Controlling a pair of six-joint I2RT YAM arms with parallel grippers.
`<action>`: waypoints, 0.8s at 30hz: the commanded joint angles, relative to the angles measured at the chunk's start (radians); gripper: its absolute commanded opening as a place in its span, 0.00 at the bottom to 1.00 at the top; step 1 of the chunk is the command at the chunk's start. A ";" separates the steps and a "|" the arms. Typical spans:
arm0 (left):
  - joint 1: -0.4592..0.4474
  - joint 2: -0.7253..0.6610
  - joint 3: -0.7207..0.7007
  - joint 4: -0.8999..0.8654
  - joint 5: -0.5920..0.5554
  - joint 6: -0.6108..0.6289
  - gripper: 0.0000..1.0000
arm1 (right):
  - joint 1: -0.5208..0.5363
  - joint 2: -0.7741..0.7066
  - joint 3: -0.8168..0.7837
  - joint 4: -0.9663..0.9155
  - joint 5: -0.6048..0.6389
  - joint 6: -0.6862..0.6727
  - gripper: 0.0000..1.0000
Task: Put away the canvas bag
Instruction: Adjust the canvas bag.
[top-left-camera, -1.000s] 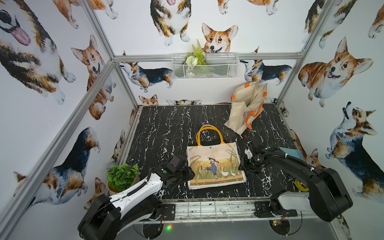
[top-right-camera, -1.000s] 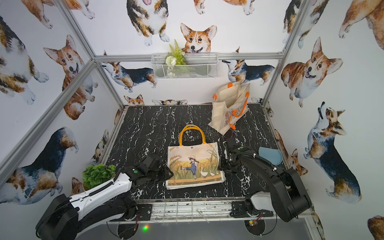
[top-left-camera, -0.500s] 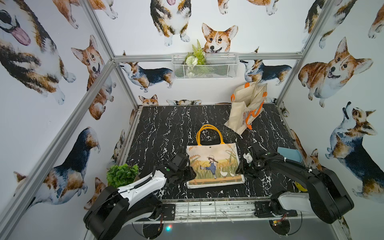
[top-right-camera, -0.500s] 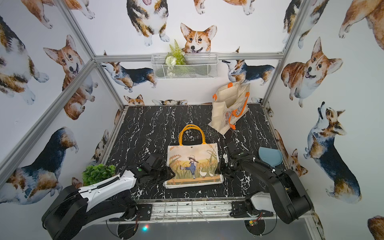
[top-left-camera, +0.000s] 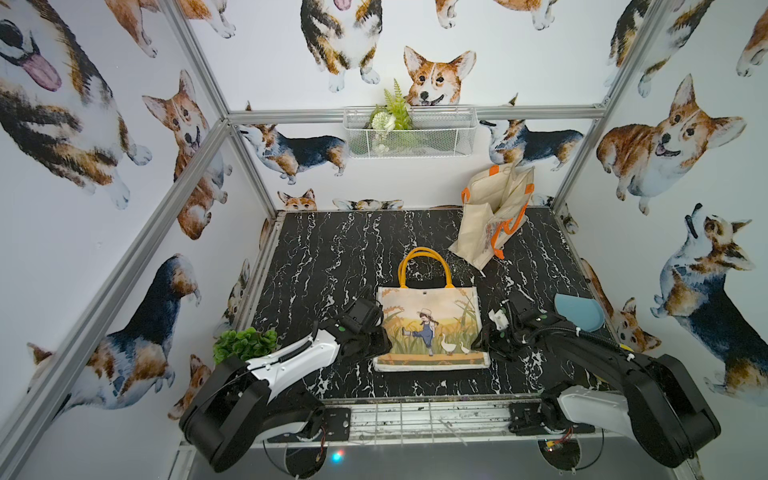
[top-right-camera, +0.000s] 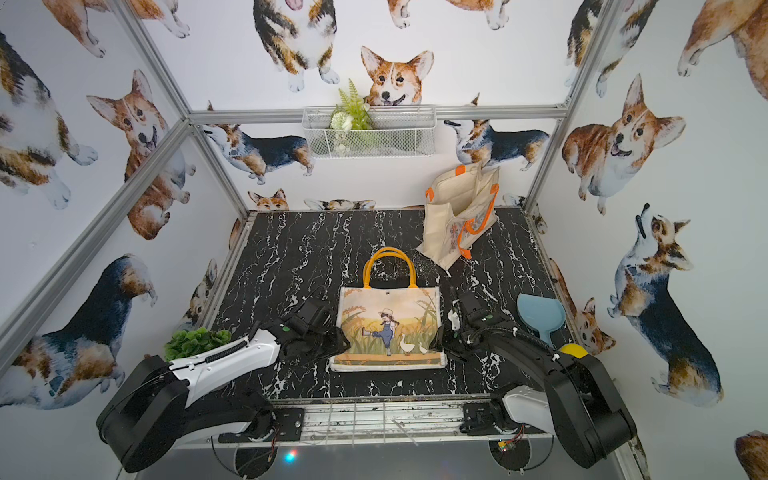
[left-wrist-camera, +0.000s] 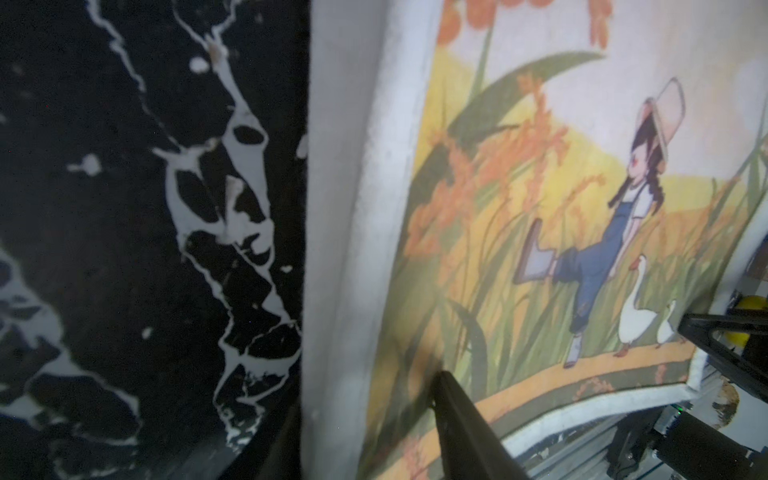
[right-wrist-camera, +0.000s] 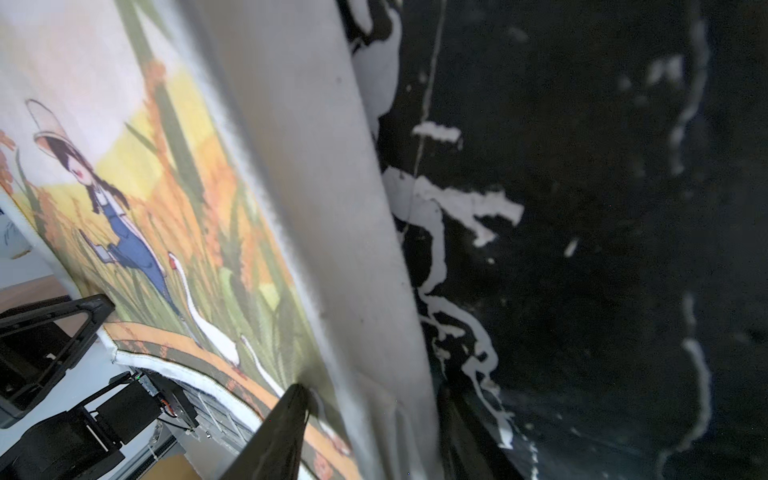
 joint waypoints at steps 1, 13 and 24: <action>0.007 -0.032 0.013 -0.053 -0.003 0.019 0.51 | -0.003 -0.012 0.022 -0.126 0.082 -0.007 0.54; 0.097 -0.297 0.119 -0.161 0.048 0.015 0.53 | -0.068 -0.241 0.152 -0.158 0.031 0.013 0.38; 0.068 -0.098 0.026 0.224 0.143 -0.135 0.00 | -0.014 -0.079 0.144 0.154 -0.084 0.133 0.09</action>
